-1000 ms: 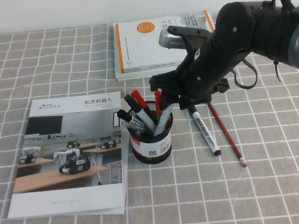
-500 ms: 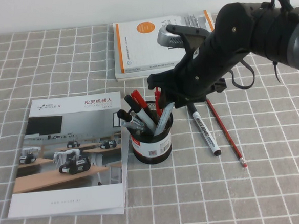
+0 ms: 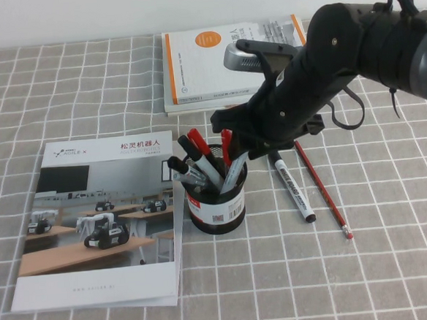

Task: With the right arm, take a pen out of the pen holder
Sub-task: 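Take a marker out of the pen holder and lay it on the table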

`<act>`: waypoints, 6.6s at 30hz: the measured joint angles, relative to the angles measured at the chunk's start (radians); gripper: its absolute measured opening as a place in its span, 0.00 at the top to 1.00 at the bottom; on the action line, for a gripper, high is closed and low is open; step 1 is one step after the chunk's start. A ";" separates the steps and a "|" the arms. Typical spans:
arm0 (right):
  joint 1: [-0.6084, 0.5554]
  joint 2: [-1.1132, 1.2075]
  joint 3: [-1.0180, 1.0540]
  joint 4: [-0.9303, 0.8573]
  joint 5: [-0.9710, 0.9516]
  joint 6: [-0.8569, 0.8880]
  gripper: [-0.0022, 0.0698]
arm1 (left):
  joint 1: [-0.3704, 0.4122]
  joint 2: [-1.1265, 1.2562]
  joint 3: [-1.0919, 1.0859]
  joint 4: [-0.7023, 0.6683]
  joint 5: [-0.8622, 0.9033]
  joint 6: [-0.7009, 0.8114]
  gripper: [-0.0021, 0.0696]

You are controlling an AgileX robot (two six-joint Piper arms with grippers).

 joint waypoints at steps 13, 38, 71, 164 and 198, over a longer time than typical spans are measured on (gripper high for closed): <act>0.000 0.000 -0.009 0.015 0.013 -0.019 0.83 | 0.000 0.000 0.000 0.000 0.000 0.000 0.98; 0.000 -0.196 -0.157 -0.179 0.213 -0.010 0.83 | 0.000 0.000 0.000 0.000 0.000 0.000 0.98; 0.004 -0.644 1.102 -0.267 -1.530 -0.243 0.83 | 0.000 0.000 0.000 0.000 0.000 0.000 0.98; 0.261 -0.152 1.030 0.157 -1.696 -0.600 0.46 | 0.000 0.000 0.000 0.000 0.000 0.000 0.98; 0.261 -1.232 1.109 1.409 -1.376 -1.923 0.99 | 0.000 0.000 0.000 0.000 0.000 0.000 0.98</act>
